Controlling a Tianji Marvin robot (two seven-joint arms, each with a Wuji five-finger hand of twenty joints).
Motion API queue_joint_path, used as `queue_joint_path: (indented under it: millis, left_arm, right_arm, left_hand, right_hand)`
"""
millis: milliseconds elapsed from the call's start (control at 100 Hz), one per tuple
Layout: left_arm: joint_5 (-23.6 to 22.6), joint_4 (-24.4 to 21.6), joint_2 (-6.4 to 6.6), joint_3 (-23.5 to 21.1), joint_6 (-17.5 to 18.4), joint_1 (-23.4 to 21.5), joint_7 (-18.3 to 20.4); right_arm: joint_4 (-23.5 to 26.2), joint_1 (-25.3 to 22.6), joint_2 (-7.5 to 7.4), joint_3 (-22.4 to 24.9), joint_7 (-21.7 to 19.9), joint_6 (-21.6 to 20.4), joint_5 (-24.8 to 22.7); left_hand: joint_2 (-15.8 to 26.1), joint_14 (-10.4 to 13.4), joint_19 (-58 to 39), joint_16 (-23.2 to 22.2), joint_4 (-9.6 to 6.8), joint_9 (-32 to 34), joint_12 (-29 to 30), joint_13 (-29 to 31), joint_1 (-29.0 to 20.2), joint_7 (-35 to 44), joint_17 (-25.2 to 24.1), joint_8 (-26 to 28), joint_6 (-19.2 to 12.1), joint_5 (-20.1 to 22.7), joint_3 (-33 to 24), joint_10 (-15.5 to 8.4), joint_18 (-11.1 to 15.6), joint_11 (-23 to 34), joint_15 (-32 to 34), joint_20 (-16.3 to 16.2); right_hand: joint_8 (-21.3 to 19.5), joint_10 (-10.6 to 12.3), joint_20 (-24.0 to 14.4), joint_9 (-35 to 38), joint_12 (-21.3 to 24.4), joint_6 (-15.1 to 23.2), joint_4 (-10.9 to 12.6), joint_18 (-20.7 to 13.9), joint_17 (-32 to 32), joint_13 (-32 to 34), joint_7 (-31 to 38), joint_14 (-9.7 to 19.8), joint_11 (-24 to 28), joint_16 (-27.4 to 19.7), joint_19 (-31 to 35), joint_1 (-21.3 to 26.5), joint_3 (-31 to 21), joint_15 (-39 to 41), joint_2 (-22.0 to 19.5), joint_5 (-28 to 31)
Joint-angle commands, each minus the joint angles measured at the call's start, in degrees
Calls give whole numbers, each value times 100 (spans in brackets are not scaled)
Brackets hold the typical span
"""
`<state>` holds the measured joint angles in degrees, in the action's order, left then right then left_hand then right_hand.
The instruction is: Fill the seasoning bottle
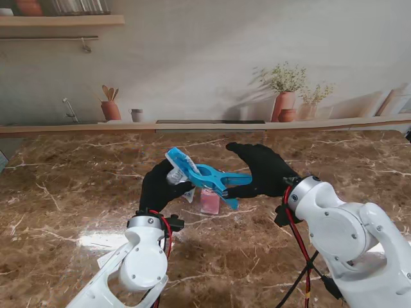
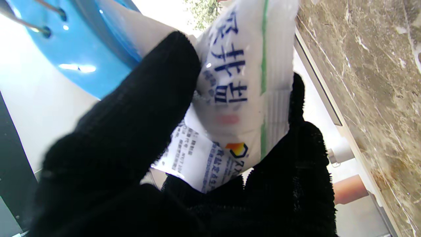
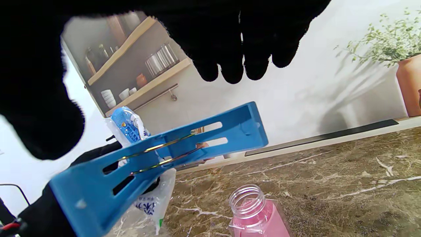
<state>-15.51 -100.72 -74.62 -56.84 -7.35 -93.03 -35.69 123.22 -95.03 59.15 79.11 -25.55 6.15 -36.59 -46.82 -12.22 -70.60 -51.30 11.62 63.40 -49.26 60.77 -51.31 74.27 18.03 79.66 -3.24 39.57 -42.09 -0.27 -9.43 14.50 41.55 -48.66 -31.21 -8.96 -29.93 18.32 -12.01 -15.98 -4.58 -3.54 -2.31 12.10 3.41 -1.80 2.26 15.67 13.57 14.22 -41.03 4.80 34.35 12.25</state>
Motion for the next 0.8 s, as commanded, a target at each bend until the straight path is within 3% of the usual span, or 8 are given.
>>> queue_joint_path:
  millis: [0, 170, 290, 470, 570, 610, 700, 790]
  left_arm:
    - [-10, 46, -72, 65, 9, 46, -29]
    - [-2, 104, -113, 202, 52, 137, -98]
    - [-56, 122, -127, 272, 84, 168, -143]
    - [-37, 146, -137, 301, 186, 174, -171]
    - [-62, 153, -127, 297, 272, 153, -180]
    - [-55, 150, -123, 288, 314, 136, -178]
    - [-27, 162, -132, 277, 377, 113, -217]
    - [-21, 183, -137, 268, 453, 96, -255]
  right_arm:
    - [38, -110, -3, 23, 3, -10, 82]
    - [83, -126, -11, -112, -43, 48, -86]
    - [51, -53, -20, -383, -68, 276, -546]
    - [-66, 89, -29, -707, -295, 335, -2027]
    - [-127, 127, -13, -781, -377, 214, -2762]
    - [-158, 148, -6, -807, -381, 163, -2951]
    - [-210, 195, 1, -855, -399, -7, -3316]
    - [-293, 246, 11, -937, -289, -77, -3481]
  left_hand:
    - [609, 18, -100, -57, -636, 670, -37, 247, -466, 245, 50, 61, -357, 441, -1078, -92, 128, 165, -39, -211]
    - [606, 20, -90, -56, -634, 678, -38, 247, -471, 240, 46, 68, -353, 465, -1090, -105, 136, 169, -31, -218]
    - [602, 22, -87, -57, -634, 678, -43, 245, -467, 236, 47, 74, -352, 467, -1102, -109, 136, 175, -27, -223]
    - [591, 20, -86, -62, -631, 679, -44, 249, -469, 233, 44, 80, -352, 468, -1110, -108, 140, 179, -18, -229]
    - [575, 18, -80, -65, -632, 687, -52, 244, -462, 236, 37, 85, -345, 485, -1128, -130, 145, 191, -16, -232]
    - [573, 33, -77, -68, -632, 683, -54, 244, -459, 235, 35, 87, -344, 486, -1136, -141, 149, 191, -12, -233]
    - [566, 28, -70, -76, -626, 685, -58, 238, -459, 234, 29, 93, -343, 487, -1149, -137, 156, 196, -9, -235]
    - [566, 29, -66, -76, -621, 674, -57, 233, -459, 232, 25, 96, -343, 487, -1153, -138, 159, 192, -13, -237]
  right_hand:
    - [2, -102, -176, 92, 90, -52, 118, 33, -111, 94, 32, -51, -27, 36, 126, -320, -68, -20, -14, 91]
    - [82, -299, -131, -174, 256, -186, 134, 137, -143, -186, -68, -194, -222, -64, 40, -389, -101, -190, -47, -138]
    - [108, -516, 62, -451, 490, -349, 135, 246, -109, -399, -133, -368, -309, -262, -177, -405, -128, -343, -13, -330]
    - [76, -511, 85, -331, 502, -302, 126, 269, -71, -343, -110, -402, -195, -338, -193, -334, -120, -302, 80, -393]
    - [-78, -305, 10, -234, 428, -87, 133, 237, -95, -348, 92, -328, -13, -404, -116, -337, -135, -235, 71, -305]
    - [-205, -40, -38, -228, 314, 72, 140, 200, -105, -339, 261, -235, 96, -384, -67, -323, -136, -176, 71, -265]
    - [-483, 469, -231, 75, -248, 520, 162, 114, -141, -288, 640, 48, 427, -213, 120, -281, -148, -63, 93, 18]
    - [-874, 705, -634, 483, -727, 1076, 191, 72, -228, -88, 1204, 186, 557, -34, 469, -125, -177, 20, 222, 750]
